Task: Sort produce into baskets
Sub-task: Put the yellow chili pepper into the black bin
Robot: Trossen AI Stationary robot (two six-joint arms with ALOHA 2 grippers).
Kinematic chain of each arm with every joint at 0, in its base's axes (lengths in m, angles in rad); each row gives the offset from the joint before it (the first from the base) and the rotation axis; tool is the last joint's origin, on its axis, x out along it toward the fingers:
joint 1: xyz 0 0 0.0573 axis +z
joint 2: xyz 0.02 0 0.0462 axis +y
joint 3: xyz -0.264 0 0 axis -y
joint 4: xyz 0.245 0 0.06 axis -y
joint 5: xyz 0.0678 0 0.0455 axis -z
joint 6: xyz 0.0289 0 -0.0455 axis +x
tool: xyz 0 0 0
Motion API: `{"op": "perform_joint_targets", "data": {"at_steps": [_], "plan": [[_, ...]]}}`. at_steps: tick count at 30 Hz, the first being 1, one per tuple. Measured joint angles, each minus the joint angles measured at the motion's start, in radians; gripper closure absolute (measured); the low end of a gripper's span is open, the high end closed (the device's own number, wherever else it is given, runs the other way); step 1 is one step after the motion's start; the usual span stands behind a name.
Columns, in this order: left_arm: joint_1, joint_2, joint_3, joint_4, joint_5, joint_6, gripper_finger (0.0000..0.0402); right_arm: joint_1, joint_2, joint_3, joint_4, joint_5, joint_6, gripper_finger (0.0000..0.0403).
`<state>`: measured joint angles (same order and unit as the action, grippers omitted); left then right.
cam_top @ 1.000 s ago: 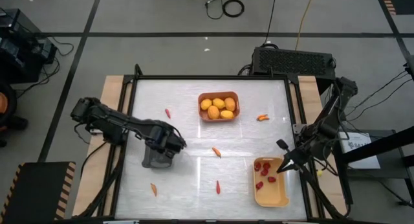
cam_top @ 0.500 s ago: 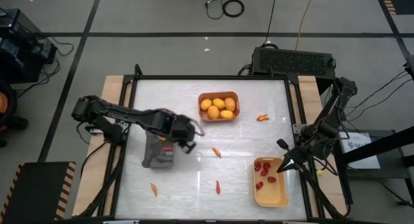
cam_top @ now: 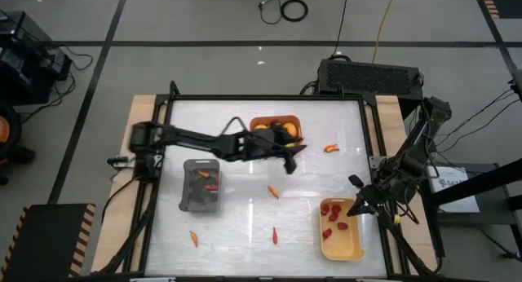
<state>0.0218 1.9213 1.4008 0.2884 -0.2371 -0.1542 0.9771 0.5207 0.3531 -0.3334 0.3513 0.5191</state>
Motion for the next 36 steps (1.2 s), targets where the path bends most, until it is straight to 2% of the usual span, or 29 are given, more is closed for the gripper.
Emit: {"op": "perform_joint_targets", "data": {"at_steps": [8, 12, 15, 19, 25, 29, 36], "plan": [[0.059, 0.375, 0.373, -0.001, 0.004, 0.013, 0.0274, 0.0, 0.028, 0.0, 0.014, 0.068, 0.003, 0.0399], [0.074, 0.511, 0.573, -0.13, 0.002, 0.031, 0.0274, 0.0, 0.034, 0.0, 0.014, 0.07, 0.025, 0.0399], [0.081, 0.611, 0.709, -0.211, 0.053, 0.031, 0.0269, 0.0, 0.037, 0.0, 0.014, 0.072, 0.03, 0.0399], [0.072, 0.707, 0.85, -0.253, 0.048, 0.057, 0.0239, 0.0, 0.04, 0.0, 0.014, 0.1, 0.028, 0.0399], [0.061, 0.786, 0.954, -0.33, -0.084, 0.108, 0.0195, -0.001, 0.041, 0.0, 0.014, 0.123, 0.026, 0.0399], [0.071, 0.8, 0.953, -0.353, -0.087, 0.118, 0.0192, -0.003, 0.041, 0.0, 0.014, 0.132, 0.02, 0.0399], [0.067, 0.84, 0.953, -0.359, -0.082, 0.227, 0.0191, -0.01, 0.041, 0.0, 0.014, 0.168, 0.02, 0.0399]]}}
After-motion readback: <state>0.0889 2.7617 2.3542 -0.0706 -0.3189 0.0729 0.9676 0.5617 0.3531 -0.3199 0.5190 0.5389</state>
